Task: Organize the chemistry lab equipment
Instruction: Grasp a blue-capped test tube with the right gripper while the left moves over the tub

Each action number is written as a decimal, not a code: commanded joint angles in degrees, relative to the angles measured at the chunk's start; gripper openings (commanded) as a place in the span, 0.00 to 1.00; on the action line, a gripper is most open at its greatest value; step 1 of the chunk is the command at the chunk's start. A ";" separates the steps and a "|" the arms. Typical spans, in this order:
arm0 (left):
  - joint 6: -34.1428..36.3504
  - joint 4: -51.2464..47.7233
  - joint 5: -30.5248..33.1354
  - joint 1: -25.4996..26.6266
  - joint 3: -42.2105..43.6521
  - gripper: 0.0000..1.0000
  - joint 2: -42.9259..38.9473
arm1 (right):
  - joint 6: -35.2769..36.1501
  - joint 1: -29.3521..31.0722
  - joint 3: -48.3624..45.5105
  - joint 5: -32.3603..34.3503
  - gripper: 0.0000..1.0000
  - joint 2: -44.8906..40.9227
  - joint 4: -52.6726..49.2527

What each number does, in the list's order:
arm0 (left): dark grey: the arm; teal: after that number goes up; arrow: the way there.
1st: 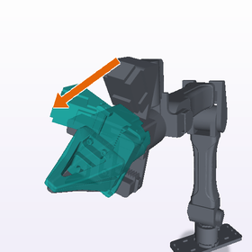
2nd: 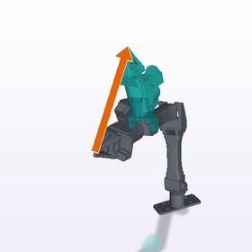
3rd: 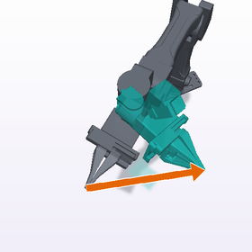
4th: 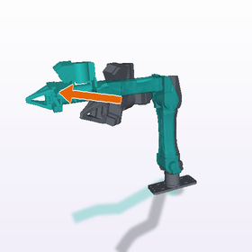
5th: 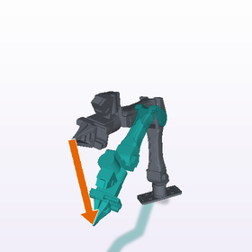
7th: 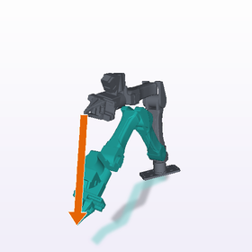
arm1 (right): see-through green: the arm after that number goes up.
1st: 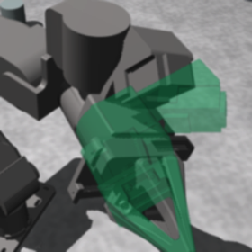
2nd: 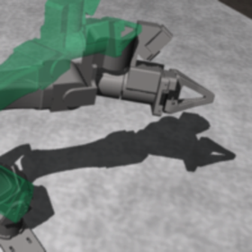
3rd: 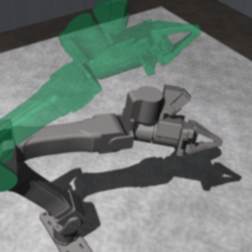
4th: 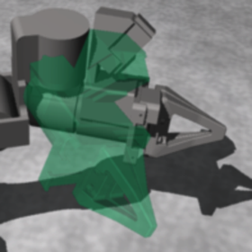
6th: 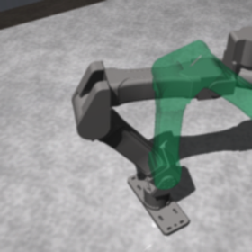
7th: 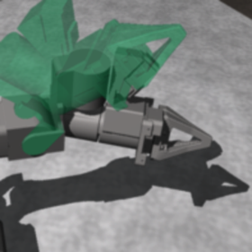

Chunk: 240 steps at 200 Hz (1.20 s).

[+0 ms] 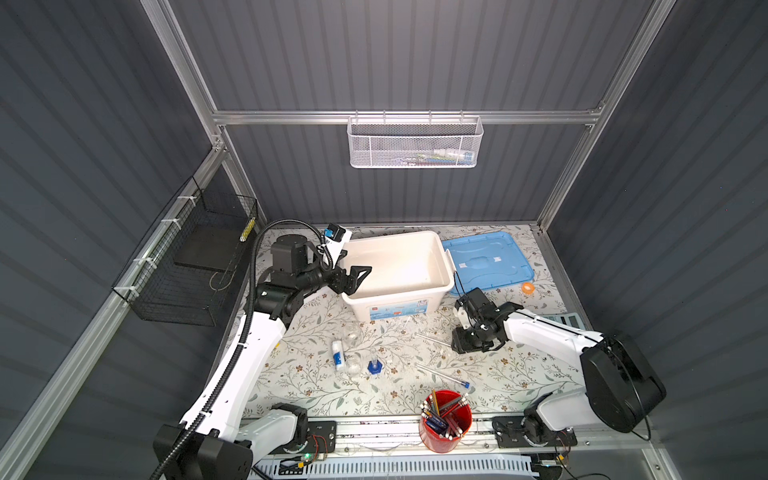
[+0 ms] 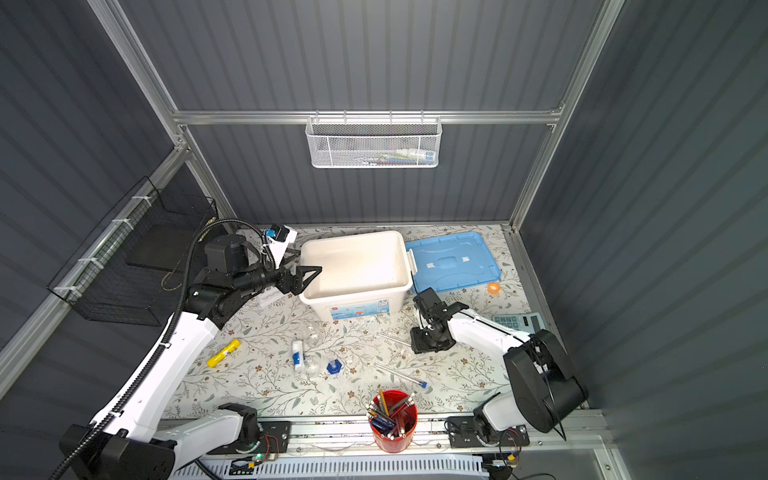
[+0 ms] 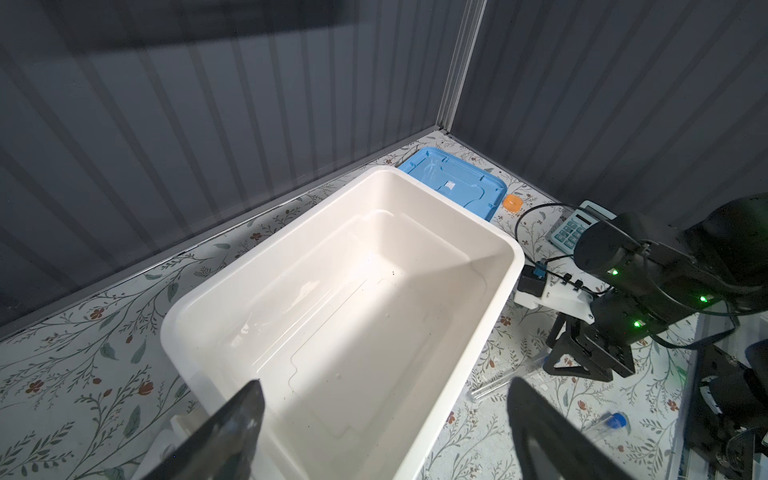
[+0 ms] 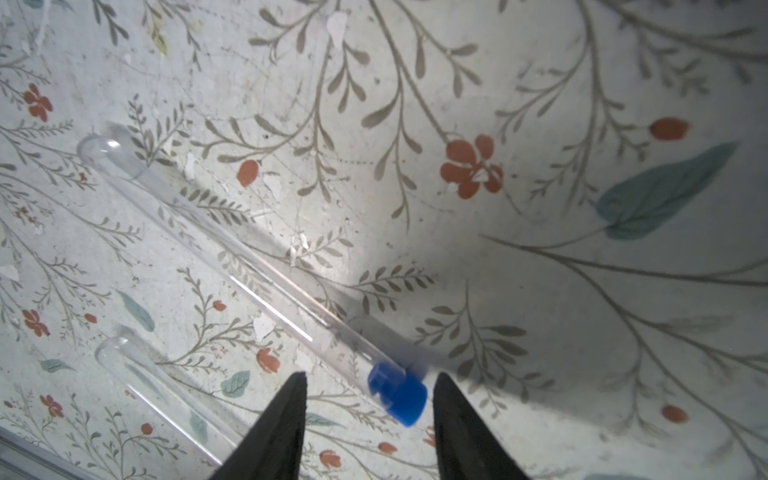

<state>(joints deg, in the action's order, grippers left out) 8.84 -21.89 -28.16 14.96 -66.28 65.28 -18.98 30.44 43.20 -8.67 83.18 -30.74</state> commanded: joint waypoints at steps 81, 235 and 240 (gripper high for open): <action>1.44 -1.32 -1.54 0.07 -0.46 0.91 0.29 | -1.03 1.01 0.67 -1.25 0.40 2.84 0.67; 1.52 -0.87 -1.72 0.03 0.76 0.90 -0.58 | -2.63 1.66 -0.40 -1.46 0.21 1.69 0.00; 1.49 -0.87 -1.84 0.03 0.79 0.90 -0.59 | -2.76 1.69 -0.47 -1.42 0.21 1.56 -0.01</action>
<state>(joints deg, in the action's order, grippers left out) 9.50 -21.89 -28.62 14.96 -66.24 65.28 -21.02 31.70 43.20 -9.76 85.95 -30.00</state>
